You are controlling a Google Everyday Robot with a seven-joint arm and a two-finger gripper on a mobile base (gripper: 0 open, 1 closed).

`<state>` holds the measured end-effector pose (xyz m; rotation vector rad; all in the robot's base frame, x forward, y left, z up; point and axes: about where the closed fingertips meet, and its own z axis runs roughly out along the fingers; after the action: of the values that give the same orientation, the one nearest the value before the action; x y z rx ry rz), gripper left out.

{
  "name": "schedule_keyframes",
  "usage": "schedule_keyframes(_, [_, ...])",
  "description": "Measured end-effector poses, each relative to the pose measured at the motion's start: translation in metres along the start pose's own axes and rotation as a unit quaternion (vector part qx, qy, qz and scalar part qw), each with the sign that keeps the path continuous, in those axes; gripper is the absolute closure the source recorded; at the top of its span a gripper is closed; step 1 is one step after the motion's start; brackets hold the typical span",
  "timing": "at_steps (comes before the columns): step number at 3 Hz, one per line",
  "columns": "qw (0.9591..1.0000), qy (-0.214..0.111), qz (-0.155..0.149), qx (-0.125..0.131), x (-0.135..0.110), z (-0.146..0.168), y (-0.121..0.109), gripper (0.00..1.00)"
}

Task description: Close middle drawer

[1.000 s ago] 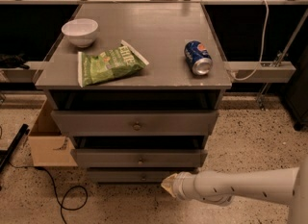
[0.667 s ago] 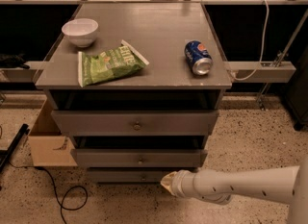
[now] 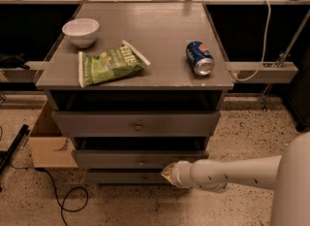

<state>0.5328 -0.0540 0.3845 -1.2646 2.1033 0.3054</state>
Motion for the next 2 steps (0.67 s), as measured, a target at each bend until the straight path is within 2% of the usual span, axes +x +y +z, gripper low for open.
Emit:
schedule_keyframes(1, [0.9997,0.017,0.005,0.014,0.0117,0.0095,-0.0222,1.00])
schedule_keyframes(2, [0.9997,0.021,0.005,0.016,0.0148,0.0098,-0.0253,0.84])
